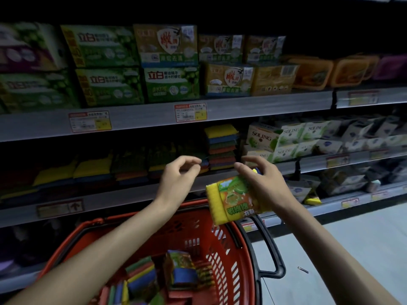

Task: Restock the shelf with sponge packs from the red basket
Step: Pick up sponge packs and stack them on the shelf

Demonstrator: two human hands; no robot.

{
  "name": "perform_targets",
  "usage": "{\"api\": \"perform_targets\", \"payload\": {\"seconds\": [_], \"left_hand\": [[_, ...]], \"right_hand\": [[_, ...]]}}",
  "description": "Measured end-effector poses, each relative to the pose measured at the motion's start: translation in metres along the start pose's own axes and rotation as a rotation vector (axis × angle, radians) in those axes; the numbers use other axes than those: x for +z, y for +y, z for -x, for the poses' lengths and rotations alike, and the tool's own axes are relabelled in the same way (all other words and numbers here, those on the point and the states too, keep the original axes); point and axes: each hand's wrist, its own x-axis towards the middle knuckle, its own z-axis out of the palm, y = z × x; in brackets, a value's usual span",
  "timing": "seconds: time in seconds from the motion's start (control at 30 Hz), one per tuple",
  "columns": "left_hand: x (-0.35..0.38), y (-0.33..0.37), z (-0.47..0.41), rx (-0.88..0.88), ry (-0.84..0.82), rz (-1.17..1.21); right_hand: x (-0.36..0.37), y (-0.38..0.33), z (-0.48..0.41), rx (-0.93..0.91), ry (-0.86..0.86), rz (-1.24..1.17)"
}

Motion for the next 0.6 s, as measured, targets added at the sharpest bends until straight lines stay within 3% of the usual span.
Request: {"api": "perform_targets", "payload": {"seconds": [0.1,0.3,0.43,0.6], "left_hand": [[-0.028,-0.008,0.022,-0.042,-0.131,-0.013],[-0.072,-0.028,0.055,-0.3,-0.43,0.184],[-0.086,-0.034,0.064,-0.394,-0.481,0.394],[-0.089,-0.031,0.071,-0.471,-0.433,0.572]], "right_hand": [[0.01,-0.009,0.015,0.048,-0.037,-0.082],[0.035,-0.038,0.049,0.16,-0.213,-0.295],[0.052,-0.051,0.064,0.144,-0.229,-0.351],[0.079,-0.058,0.073,0.137,-0.103,-0.351]]}}
